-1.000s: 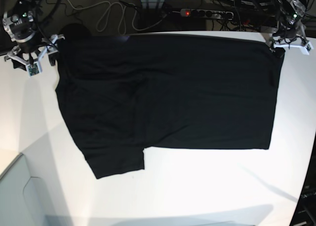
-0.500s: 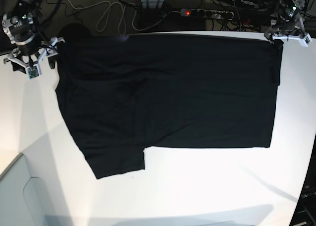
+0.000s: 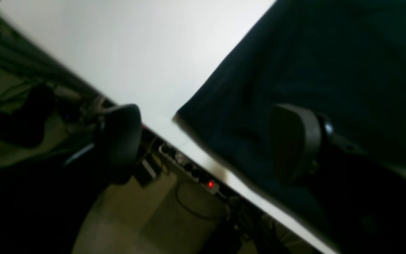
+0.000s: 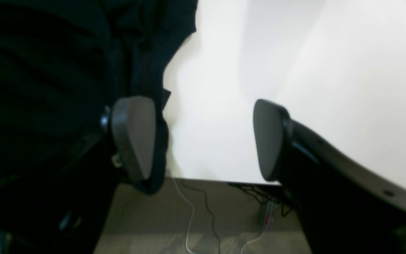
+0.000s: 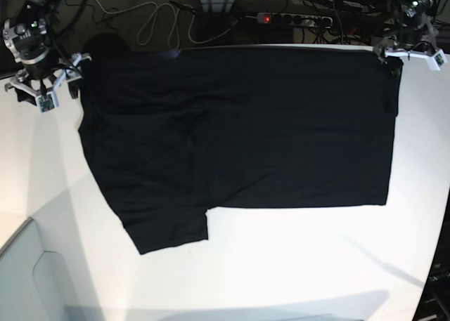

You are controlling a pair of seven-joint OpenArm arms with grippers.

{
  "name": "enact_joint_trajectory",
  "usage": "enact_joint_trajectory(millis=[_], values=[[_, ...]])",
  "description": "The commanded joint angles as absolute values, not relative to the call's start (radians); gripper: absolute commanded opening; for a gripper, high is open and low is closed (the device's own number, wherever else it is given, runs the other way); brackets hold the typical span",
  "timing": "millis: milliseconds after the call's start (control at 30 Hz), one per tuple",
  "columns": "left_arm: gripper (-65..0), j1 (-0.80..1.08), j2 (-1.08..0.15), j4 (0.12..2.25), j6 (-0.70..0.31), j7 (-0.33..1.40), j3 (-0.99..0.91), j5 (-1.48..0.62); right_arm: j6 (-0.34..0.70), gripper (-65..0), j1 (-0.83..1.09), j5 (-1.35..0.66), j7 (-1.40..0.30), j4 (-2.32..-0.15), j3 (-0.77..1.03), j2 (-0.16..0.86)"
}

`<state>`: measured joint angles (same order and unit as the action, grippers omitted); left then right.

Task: Fold the T-shirt properly
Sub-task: 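Release both grippers and move them to the shirt's side edges midway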

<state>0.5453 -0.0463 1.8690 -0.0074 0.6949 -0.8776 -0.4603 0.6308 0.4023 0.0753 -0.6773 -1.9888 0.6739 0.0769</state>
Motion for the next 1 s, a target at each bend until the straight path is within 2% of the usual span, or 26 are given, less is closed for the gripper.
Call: enact_joint_trajectory(millis=[0,200,333,500,600,767,967], values=[[-10.6,0.558,-0.056,1.903,-0.001,0.676,-0.908,-0.455,0.639,-22.5,0.397,0.068,-0.659,-2.003,0.679,0.087],[-10.4,0.490,-0.093,1.969,-0.001,0.674,-0.935,-0.449,0.639,-22.4,0.331,0.070,-0.661,-2.003,0.674,0.087],[-10.5,0.387,-0.162,1.969,-0.001,0.674,-0.929,-0.447,0.639,-22.4,0.263,0.073,-0.662,-1.997,0.595,0.122],[-10.6,0.251,-0.263,1.952,-0.001,0.682,-0.823,-0.444,0.634,-22.4,0.107,0.073,-0.670,-1.856,0.496,0.156],[-10.6,0.154,-0.334,1.923,0.005,0.742,-0.722,-0.444,0.634,-22.4,-0.022,0.074,-0.746,-1.741,0.478,0.171],[-10.6,-0.071,-0.369,1.710,0.008,0.803,-0.625,-0.443,0.634,-22.4,-0.197,0.074,-0.782,-1.555,0.441,0.177],[-10.4,-0.332,-0.414,1.314,0.002,0.730,-0.450,-0.300,0.633,-22.4,-0.357,0.074,-0.779,-1.331,0.398,0.177]])
